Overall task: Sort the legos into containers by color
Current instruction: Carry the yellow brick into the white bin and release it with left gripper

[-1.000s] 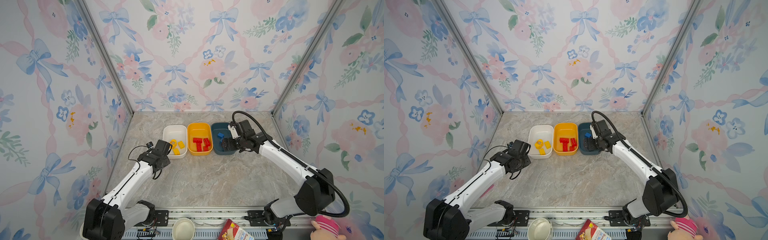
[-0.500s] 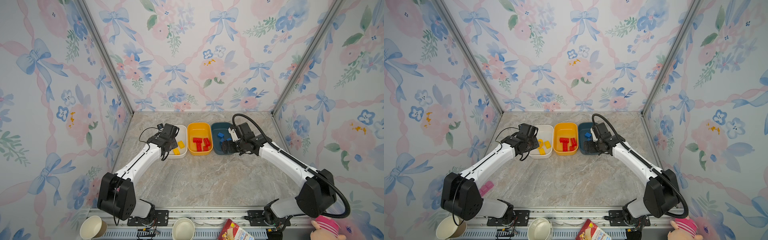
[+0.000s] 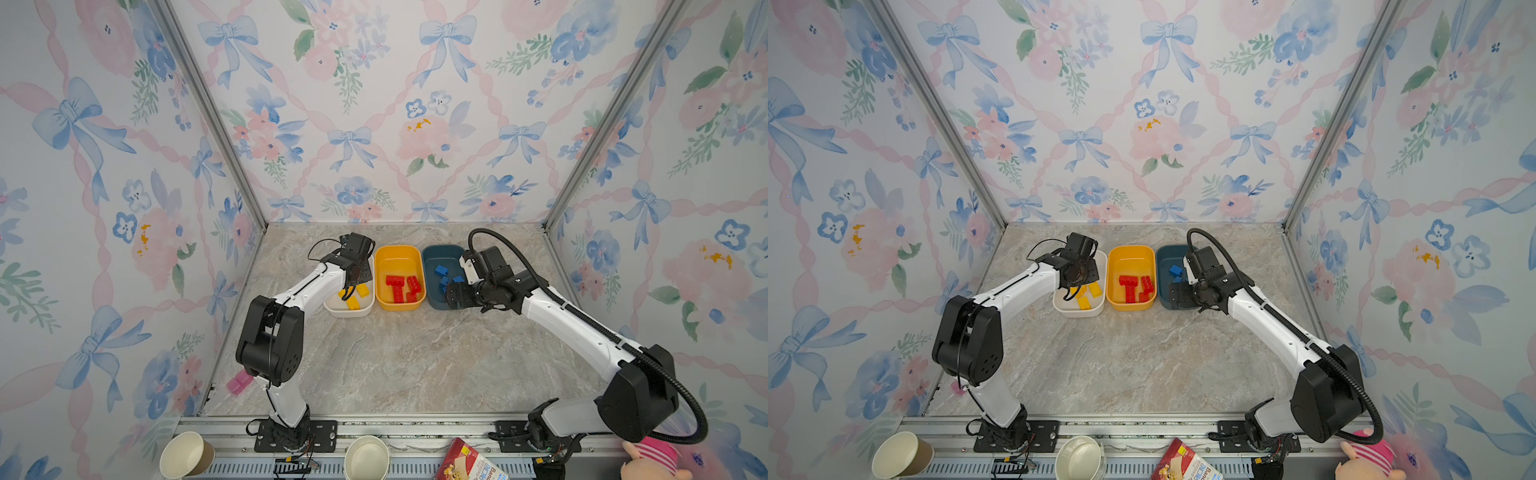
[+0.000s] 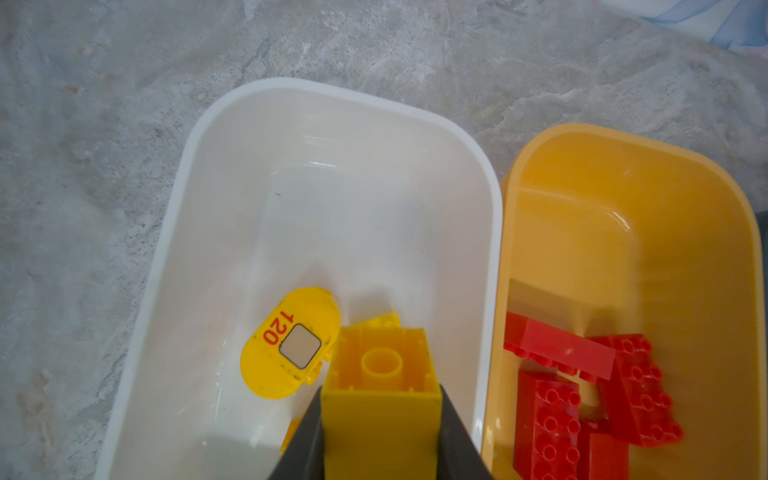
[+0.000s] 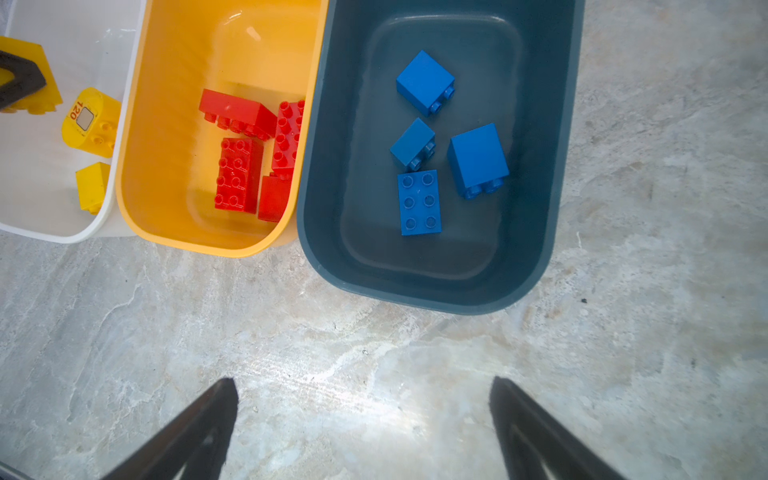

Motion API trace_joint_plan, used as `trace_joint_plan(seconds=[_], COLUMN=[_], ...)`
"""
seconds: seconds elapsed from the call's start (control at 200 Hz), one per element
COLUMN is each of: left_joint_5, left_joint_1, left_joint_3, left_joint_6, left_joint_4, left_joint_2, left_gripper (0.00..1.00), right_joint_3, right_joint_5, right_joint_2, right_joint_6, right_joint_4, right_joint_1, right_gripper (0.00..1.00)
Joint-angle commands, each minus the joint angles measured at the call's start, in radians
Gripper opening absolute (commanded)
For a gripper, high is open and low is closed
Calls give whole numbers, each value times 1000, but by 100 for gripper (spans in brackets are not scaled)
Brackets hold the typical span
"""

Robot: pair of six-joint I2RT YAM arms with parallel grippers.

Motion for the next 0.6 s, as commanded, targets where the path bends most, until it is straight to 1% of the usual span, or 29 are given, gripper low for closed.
trace_joint_plan(seconds=[0.0,0.245,0.385,0.595], left_joint_5=[-2,-10,-20,-27], left_joint_1=[-2,-4,-4,-3], left_joint_3=[48,100,113,127], left_joint_6=[33,46,51,63], left_joint_4=[27,32,40,42], left_joint_2=[34,107,128,136], left_gripper=[24,28,34,56], right_joint_3=[-16,-16,-17,-19], right_joint_5=[9,15,15,17], right_joint_2=[-30,-33,-36,-36], right_joint_6=[18,19,19,20], right_joint_4=[-33,-40,-42,-42], right_joint_1=[8,8,4,-2], right_gripper=[97,97,97,97])
